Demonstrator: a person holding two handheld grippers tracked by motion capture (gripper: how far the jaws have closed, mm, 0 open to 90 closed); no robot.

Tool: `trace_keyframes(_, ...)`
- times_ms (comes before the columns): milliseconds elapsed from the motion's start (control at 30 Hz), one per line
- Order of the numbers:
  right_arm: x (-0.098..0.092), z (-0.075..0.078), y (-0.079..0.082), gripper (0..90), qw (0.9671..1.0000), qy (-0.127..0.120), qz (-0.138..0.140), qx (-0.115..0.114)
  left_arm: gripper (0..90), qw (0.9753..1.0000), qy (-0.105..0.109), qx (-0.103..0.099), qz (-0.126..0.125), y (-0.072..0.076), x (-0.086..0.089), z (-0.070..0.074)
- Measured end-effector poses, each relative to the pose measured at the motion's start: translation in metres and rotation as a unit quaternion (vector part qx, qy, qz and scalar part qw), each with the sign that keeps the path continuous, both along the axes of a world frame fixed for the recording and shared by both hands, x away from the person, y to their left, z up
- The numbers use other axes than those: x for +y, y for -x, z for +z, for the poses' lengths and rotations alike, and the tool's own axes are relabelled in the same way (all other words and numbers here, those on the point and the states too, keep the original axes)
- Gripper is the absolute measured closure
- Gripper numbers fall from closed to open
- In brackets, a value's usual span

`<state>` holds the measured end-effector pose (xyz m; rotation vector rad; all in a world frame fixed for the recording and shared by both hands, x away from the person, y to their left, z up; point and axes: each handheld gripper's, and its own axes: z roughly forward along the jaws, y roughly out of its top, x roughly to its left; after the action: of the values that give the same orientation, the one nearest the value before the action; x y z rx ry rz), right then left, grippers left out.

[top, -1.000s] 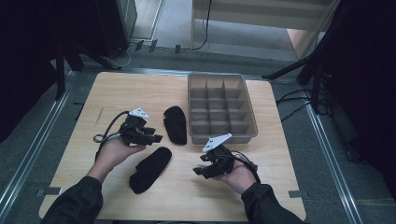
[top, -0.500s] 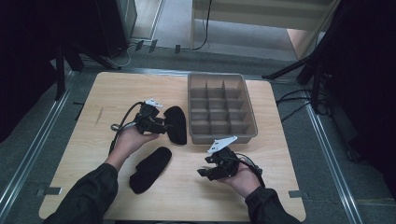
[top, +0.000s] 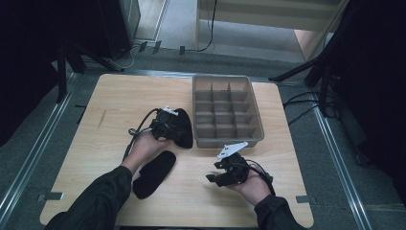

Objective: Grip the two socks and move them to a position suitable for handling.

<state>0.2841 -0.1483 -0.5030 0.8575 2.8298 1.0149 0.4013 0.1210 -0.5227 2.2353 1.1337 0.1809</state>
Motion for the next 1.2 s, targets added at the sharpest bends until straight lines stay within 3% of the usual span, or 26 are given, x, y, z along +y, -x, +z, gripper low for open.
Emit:
trace_keyframes(167,-0.001,0.001,0.001,41.6,1.0,0.001,-0.001,-0.005,43.8,0.9994,-0.026,-0.022,-0.011,0.003,-0.007,-0.004)
trace_keyframes(267,0.0,0.001,0.001,41.6,1.0,0.005,0.0,-0.007,50.7,0.9977,-0.053,-0.041,-0.014,0.005,-0.01,-0.004)
trace_keyframes(333,0.0,0.0,0.001,41.6,0.9999,0.007,0.0,-0.008,54.8,0.9974,-0.057,-0.044,-0.009,0.005,-0.009,-0.004)
trace_keyframes(567,0.001,0.0,0.002,41.6,0.9999,0.013,0.004,-0.01,83.9,0.9969,-0.065,-0.045,-0.006,0.004,-0.003,-0.003)
trace_keyframes(667,0.001,-0.001,0.002,41.6,0.9999,0.014,0.005,-0.009,85.9,0.998,-0.055,-0.032,0.0,0.002,0.002,-0.001)
trace_keyframes(767,0.001,0.0,0.002,41.6,0.9999,0.012,0.005,-0.009,86.2,0.9988,-0.027,-0.04,0.005,0.002,0.01,0.009)
trace_keyframes(833,0.001,-0.001,0.001,41.6,0.9999,0.012,0.005,-0.009,86.3,0.9992,-0.012,-0.037,0.004,0.003,0.016,0.02)
trace_keyframes(867,0.001,-0.001,0.001,41.6,0.9999,0.013,0.005,-0.007,86.3,0.999,-0.015,-0.043,-0.004,0.004,0.017,0.026)
trace_keyframes(1033,0.001,0.0,0.001,41.6,0.9999,0.011,0.004,-0.009,86.3,0.998,0.021,-0.058,-0.018,0.015,0.033,0.057)
trace_keyframes(1100,0.001,0.001,0.001,41.6,0.9999,0.01,0.005,-0.009,86.3,0.9974,0.015,-0.067,-0.019,0.021,0.041,0.066)
trace_keyframes(1200,0.001,0.001,0.001,41.6,0.9999,0.007,0.005,-0.009,86.2,0.997,0.024,-0.072,-0.017,0.03,0.055,0.076)
